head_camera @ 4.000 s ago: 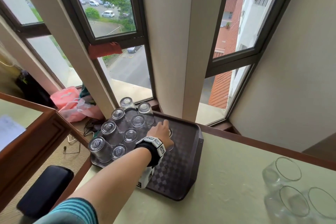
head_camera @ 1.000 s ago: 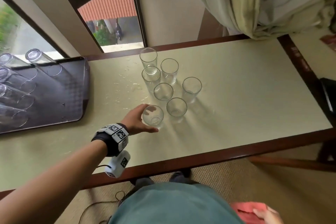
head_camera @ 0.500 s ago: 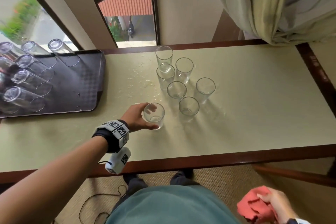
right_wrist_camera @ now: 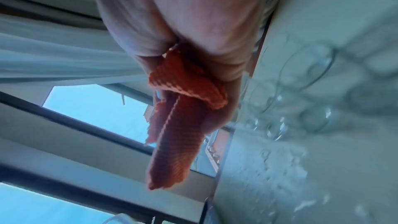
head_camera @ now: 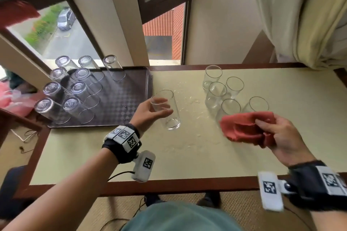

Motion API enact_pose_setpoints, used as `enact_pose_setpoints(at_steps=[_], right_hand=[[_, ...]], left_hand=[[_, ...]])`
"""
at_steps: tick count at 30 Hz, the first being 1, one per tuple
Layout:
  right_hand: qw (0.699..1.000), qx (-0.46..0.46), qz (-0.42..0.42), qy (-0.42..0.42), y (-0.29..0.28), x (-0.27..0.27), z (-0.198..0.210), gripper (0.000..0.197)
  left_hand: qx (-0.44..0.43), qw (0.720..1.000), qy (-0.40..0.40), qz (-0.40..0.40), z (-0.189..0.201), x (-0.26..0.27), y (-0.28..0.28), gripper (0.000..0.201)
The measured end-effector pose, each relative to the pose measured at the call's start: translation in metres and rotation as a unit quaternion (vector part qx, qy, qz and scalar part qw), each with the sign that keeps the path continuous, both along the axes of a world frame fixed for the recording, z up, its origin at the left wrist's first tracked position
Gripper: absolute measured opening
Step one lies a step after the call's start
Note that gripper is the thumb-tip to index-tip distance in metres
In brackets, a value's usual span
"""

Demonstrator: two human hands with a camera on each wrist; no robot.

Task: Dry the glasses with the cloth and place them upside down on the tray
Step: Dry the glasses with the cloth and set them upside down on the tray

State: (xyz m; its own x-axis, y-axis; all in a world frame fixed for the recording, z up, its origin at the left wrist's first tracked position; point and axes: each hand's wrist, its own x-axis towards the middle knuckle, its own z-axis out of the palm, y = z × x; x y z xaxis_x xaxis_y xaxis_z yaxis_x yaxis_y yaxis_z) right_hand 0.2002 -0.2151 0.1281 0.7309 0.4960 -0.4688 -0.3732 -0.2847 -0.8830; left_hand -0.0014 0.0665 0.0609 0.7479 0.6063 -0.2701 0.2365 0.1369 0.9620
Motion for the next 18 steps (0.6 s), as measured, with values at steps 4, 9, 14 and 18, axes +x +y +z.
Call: enact_pose_setpoints(at_steps=[4,9,14,18], right_hand=[[0.994,0.104,-0.025,0.021,0.086,-0.031,0.008,0.016],[0.983,0.162,-0.083,0.001,0.155,-0.062,0.007,0.011],[0.979,0.195,0.02,-0.057,0.183,-0.093,0.017,0.007],[0.962,0.215,0.14,-0.097,0.187,-0.093,0.023,0.014]], left_hand=[[-0.006,0.998,-0.043,0.038,0.013,-0.013,0.019,0.062],[-0.057,0.993,-0.081,0.068,0.032,-0.019,0.028,0.024],[-0.091,0.987,-0.109,0.076,0.049,-0.005,0.026,0.05],[-0.049,0.986,-0.147,0.064,0.062,0.012,0.028,0.065]])
